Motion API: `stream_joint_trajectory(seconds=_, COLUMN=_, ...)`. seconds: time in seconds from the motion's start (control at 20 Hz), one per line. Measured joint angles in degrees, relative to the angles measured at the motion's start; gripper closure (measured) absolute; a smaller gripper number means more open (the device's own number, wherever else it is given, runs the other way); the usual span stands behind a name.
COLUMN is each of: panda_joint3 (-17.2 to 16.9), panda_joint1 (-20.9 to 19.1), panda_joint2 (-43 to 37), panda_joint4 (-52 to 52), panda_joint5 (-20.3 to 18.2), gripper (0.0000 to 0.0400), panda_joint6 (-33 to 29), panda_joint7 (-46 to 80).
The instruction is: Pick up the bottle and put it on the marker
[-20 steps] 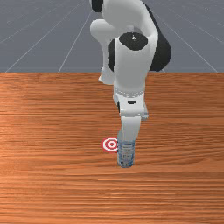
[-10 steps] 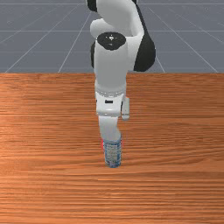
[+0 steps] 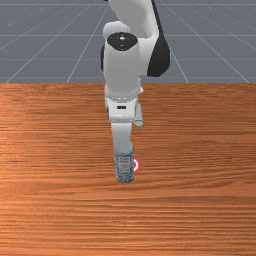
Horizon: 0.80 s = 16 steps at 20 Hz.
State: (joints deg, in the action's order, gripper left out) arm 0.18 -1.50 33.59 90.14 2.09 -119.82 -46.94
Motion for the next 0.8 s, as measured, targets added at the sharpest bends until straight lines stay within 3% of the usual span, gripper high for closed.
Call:
stream_joint_trajectory(seconds=0.05, panda_joint3=0.7, panda_joint1=-0.9, panda_joint2=-0.6, panda_joint4=0.8, panda_joint5=-2.1, gripper=0.0226, panda_joint6=-0.2, panda_joint7=-0.4)
stream_joint_trajectory(seconds=0.2, panda_joint3=0.9, panda_joint1=-1.2, panda_joint2=-3.1, panda_joint4=4.9, panda_joint5=-2.7, gripper=0.0227, panda_joint6=-1.6, panda_joint7=-0.9)
stream_joint_trajectory(seconds=0.25, panda_joint3=0.0, panda_joint1=-0.2, panda_joint2=-2.7, panda_joint4=3.9, panda_joint5=-0.7, gripper=0.0228, panda_joint6=1.0, panda_joint7=0.7)
stream_joint_trajectory(seconds=0.45, panda_joint3=0.0, panda_joint1=-0.3, panda_joint2=-3.8, panda_joint4=5.5, panda_joint5=-0.7, gripper=0.0229, panda_joint6=1.8, panda_joint7=0.8)
stream_joint_trajectory(seconds=0.8, panda_joint3=0.1, panda_joint1=-0.3, panda_joint2=-6.7, panda_joint4=10.6, panda_joint5=-0.5, gripper=0.0227, panda_joint6=-2.7, panda_joint7=0.3)
